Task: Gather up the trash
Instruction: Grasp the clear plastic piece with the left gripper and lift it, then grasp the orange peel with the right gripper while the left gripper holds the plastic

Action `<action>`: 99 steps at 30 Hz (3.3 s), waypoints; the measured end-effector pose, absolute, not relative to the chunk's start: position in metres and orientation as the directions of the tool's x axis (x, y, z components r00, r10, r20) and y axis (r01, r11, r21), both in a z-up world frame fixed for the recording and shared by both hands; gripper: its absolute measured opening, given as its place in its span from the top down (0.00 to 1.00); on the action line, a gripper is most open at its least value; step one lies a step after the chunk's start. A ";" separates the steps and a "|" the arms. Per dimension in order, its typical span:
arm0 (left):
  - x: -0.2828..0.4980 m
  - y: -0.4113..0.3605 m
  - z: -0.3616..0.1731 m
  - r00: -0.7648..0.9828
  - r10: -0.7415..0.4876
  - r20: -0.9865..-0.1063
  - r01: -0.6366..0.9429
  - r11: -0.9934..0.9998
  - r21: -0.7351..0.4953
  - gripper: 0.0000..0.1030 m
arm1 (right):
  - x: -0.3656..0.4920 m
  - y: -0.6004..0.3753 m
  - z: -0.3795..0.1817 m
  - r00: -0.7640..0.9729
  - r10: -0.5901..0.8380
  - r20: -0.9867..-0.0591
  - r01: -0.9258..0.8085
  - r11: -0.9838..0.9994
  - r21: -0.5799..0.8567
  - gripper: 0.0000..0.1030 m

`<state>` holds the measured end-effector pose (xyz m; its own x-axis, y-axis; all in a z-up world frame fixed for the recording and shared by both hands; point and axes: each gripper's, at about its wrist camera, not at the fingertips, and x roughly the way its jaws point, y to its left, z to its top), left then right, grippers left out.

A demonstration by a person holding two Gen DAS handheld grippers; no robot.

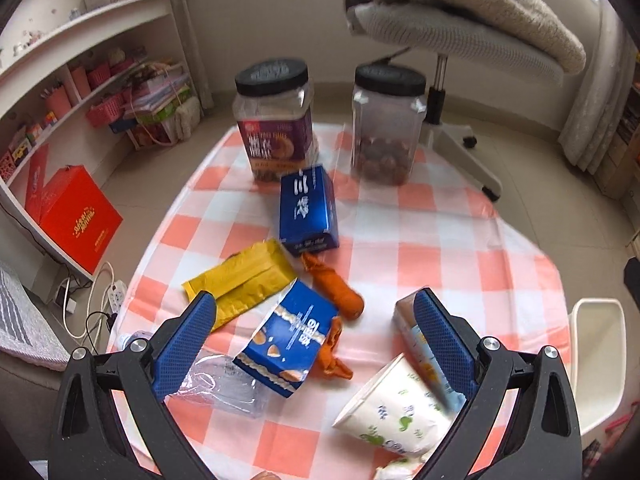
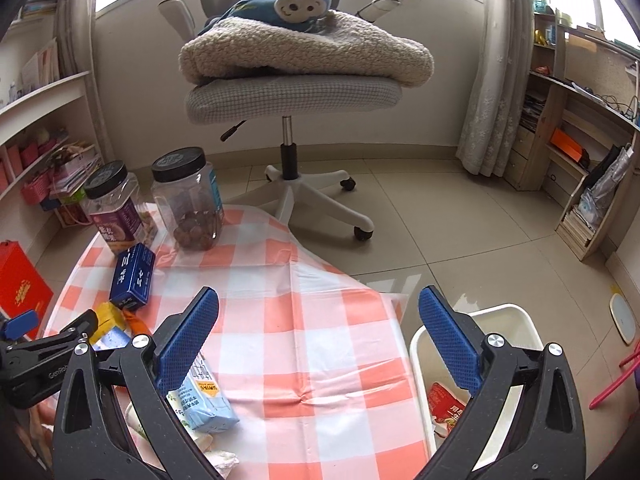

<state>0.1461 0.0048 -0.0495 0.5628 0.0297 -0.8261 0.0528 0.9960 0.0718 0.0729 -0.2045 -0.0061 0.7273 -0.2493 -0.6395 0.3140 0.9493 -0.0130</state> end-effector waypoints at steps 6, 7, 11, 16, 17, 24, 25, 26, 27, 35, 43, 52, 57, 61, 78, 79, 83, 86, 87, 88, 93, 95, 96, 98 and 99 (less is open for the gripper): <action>0.180 0.043 -0.102 0.349 -0.110 -0.931 0.084 0.993 -0.085 0.07 | 0.103 -0.198 -0.038 0.622 -0.073 -0.779 0.211 0.974 0.077 0.07; 0.183 0.046 -0.108 0.330 -0.137 -0.934 0.090 0.990 -0.113 0.07 | 0.108 -0.198 -0.045 0.599 -0.041 -0.800 0.202 0.974 0.102 0.07; 0.189 0.050 -0.125 0.269 -0.235 -0.934 0.104 0.971 -0.214 0.10 | 0.127 -0.194 -0.071 0.511 0.073 -0.857 0.180 0.965 0.190 0.07; 0.188 0.049 -0.136 0.215 -0.298 -0.930 0.122 0.953 -0.277 0.67 | 0.138 -0.184 -0.090 0.472 0.087 -0.877 0.156 0.971 0.181 0.07; 0.185 0.048 -0.135 0.213 -0.313 -0.926 0.126 0.948 -0.292 0.72 | 0.140 -0.181 -0.091 0.471 0.084 -0.878 0.145 0.974 0.172 0.07; 0.170 0.048 -0.108 0.276 -0.324 -0.905 0.148 0.945 -0.293 0.85 | 0.147 -0.171 -0.098 0.452 0.094 -0.887 0.092 0.984 0.151 0.07; 0.167 0.051 -0.103 0.292 -0.318 -0.902 0.146 0.947 -0.286 0.85 | 0.148 -0.169 -0.100 0.449 0.095 -0.888 0.086 0.985 0.149 0.07; 0.166 0.053 -0.097 0.311 -0.312 -0.898 0.142 0.949 -0.281 0.85 | 0.149 -0.167 -0.101 0.447 0.099 -0.889 0.079 0.986 0.149 0.07; 0.164 0.056 -0.092 0.330 -0.306 -0.893 0.136 0.951 -0.276 0.85 | 0.150 -0.165 -0.102 0.445 0.103 -0.890 0.072 0.986 0.150 0.07; 0.150 0.086 -0.055 0.403 -0.421 -0.813 0.098 0.903 -0.419 0.85 | 0.155 -0.146 -0.112 0.413 0.140 -0.900 0.032 0.985 0.168 0.07; 0.138 0.101 -0.036 0.432 -0.539 -0.723 0.118 0.829 -0.547 0.85 | 0.149 -0.156 -0.079 0.497 0.342 -0.798 0.013 0.916 0.401 0.08; 0.135 0.088 -0.031 0.405 -0.659 -0.634 0.170 0.735 -0.656 0.85 | 0.152 -0.160 -0.077 0.440 0.666 -0.603 0.002 0.671 0.742 0.25; 0.136 0.079 -0.039 0.383 -0.665 -0.641 0.164 0.732 -0.661 0.85 | 0.153 -0.161 -0.080 0.426 0.715 -0.555 0.012 0.609 0.793 0.28; 0.136 0.074 -0.041 0.369 -0.683 -0.631 0.168 0.716 -0.678 0.85 | 0.152 -0.161 -0.077 0.430 0.733 -0.528 -0.009 0.588 0.809 0.37; 0.145 0.089 -0.051 0.364 -0.743 -0.562 0.087 0.628 -0.774 0.85 | 0.157 -0.157 -0.078 0.447 0.722 -0.528 -0.056 0.611 0.789 0.93; 0.145 0.089 -0.052 0.364 -0.739 -0.567 0.085 0.632 -0.770 0.85 | 0.157 -0.156 -0.077 0.449 0.716 -0.535 -0.058 0.621 0.781 0.93; 0.147 0.091 -0.052 0.379 -0.717 -0.585 0.076 0.654 -0.753 0.85 | 0.158 -0.159 -0.076 0.469 0.678 -0.566 -0.039 0.656 0.754 0.93; 0.148 0.099 -0.051 0.407 -0.693 -0.596 0.062 0.671 -0.739 0.85 | 0.160 -0.169 -0.077 0.497 0.631 -0.596 -0.003 0.687 0.726 0.93; 0.148 0.101 -0.050 0.419 -0.675 -0.607 0.057 0.687 -0.724 0.85 | 0.161 -0.172 -0.077 0.503 0.615 -0.607 0.005 0.700 0.714 0.93; 0.148 0.103 -0.049 0.431 -0.656 -0.620 0.054 0.705 -0.708 0.85 | 0.161 -0.174 -0.077 0.505 0.607 -0.613 0.011 0.706 0.708 0.93; 0.146 0.097 -0.044 0.481 -0.518 -0.707 0.063 0.825 -0.562 0.85 | 0.161 -0.172 -0.069 0.539 0.503 -0.675 0.003 0.801 0.599 0.93; 0.144 0.091 -0.043 0.498 -0.462 -0.734 0.072 0.866 -0.496 0.85 | 0.160 -0.172 -0.066 0.555 0.466 -0.689 0.003 0.827 0.562 0.93; 0.144 0.089 -0.042 0.507 -0.427 -0.749 0.073 0.887 -0.457 0.85 | 0.160 -0.172 -0.064 0.564 0.443 -0.697 0.004 0.842 0.539 0.93; 0.142 0.086 -0.041 0.531 -0.371 -0.762 0.071 0.915 -0.396 0.85 | 0.161 -0.176 -0.064 0.574 0.418 -0.704 0.015 0.854 0.520 0.93; 0.141 0.085 -0.040 0.541 -0.356 -0.762 0.072 0.922 -0.379 0.85 | 0.161 -0.178 -0.063 0.579 0.408 -0.706 0.021 0.858 0.513 0.93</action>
